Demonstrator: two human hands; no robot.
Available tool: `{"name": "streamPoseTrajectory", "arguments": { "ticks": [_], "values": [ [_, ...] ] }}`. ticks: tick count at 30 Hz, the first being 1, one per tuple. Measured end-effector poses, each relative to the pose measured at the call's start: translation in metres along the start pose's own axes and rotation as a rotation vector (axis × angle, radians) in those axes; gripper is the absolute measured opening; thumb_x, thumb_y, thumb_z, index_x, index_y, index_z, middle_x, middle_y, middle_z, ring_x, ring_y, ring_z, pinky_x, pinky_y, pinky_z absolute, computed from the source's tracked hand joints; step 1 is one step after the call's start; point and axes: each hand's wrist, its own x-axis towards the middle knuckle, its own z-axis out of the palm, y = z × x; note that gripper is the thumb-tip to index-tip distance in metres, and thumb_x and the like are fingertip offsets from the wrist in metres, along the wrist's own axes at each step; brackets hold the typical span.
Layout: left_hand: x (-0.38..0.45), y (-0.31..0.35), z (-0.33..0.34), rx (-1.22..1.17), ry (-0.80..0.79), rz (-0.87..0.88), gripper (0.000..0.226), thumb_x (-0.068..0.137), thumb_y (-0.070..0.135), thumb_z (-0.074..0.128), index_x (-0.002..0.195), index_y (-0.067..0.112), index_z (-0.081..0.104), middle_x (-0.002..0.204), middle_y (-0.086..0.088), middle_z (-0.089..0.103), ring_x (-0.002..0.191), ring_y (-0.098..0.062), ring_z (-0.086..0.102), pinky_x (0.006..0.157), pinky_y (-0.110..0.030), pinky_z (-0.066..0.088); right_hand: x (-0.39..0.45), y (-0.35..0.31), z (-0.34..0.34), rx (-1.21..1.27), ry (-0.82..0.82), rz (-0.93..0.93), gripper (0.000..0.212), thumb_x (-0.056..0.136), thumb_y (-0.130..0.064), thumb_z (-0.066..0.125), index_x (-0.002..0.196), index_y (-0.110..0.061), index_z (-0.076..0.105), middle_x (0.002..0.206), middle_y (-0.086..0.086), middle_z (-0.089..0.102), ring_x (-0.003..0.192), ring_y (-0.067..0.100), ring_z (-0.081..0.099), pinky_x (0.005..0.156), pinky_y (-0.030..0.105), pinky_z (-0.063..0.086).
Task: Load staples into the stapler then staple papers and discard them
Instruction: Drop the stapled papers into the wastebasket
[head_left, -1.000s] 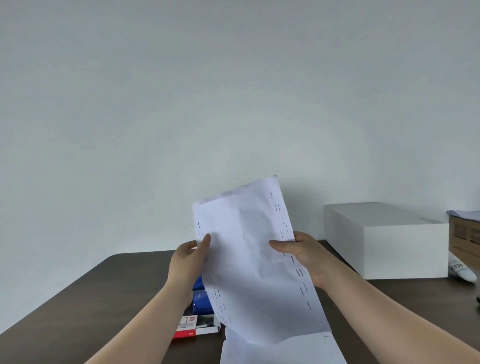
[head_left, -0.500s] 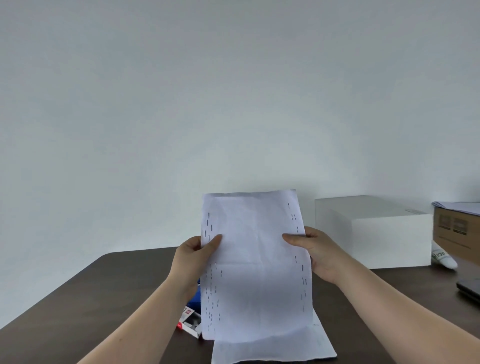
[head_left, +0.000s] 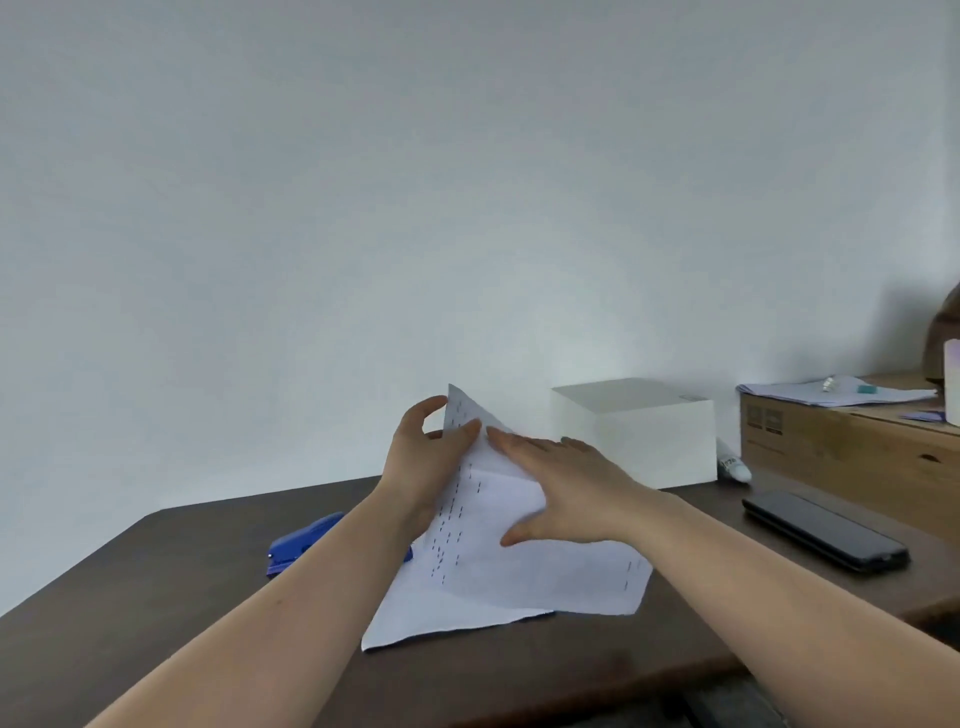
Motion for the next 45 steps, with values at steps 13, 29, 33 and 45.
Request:
{"name": "streamPoseTrajectory", "arguments": {
  "ticks": [13, 29, 33, 45],
  "values": [
    [-0.092, -0.024, 0.098, 0.694, -0.263, 0.294, 0.027, 0.093, 0.038, 0.047, 0.081, 0.016, 0.057, 0.07, 0.002, 0.059, 0.067, -0.019, 0.056, 0.066, -0.032, 0.046, -0.176, 0.092, 0.035, 0.706, 0.043, 0.561, 0.013, 0.084, -0.03, 0.066, 0.096, -0.025, 0.067, 0.092, -0.008, 0.071, 0.083, 0.01, 0.066, 0.07, 0.025, 0.052],
    [-0.125, -0.198, 0.19, 1.086, -1.015, 0.057, 0.024, 0.088, 0.046, 0.055, 0.087, 0.024, 0.066, 0.085, 0.012, 0.066, 0.084, -0.011, 0.061, 0.08, -0.033, 0.053, -0.327, 0.231, 0.285, 0.687, -0.167, 1.236, 0.024, 0.082, -0.01, 0.059, 0.103, -0.001, 0.063, 0.097, 0.021, 0.066, 0.078, 0.023, 0.053, 0.068, 0.036, 0.044],
    [-0.111, -0.225, 0.204, 1.115, -1.045, 0.024, 0.026, 0.091, 0.044, 0.053, 0.094, 0.022, 0.066, 0.093, 0.008, 0.068, 0.088, -0.014, 0.062, 0.078, -0.03, 0.05, -0.346, 0.255, 0.33, 0.693, -0.295, 1.294, 0.041, 0.08, -0.017, 0.066, 0.12, -0.014, 0.059, 0.109, 0.007, 0.064, 0.101, 0.027, 0.058, 0.085, 0.036, 0.048],
    [-0.099, -0.219, 0.25, 1.034, -1.078, 0.097, 0.019, 0.092, 0.039, 0.052, 0.084, 0.024, 0.061, 0.076, 0.01, 0.061, 0.07, -0.009, 0.053, 0.064, -0.025, 0.043, -0.317, 0.264, 0.291, 0.367, -0.334, 1.097, 0.026, 0.092, -0.032, 0.053, 0.107, -0.015, 0.067, 0.11, 0.003, 0.068, 0.105, 0.023, 0.06, 0.082, 0.03, 0.047]
  ]
}}
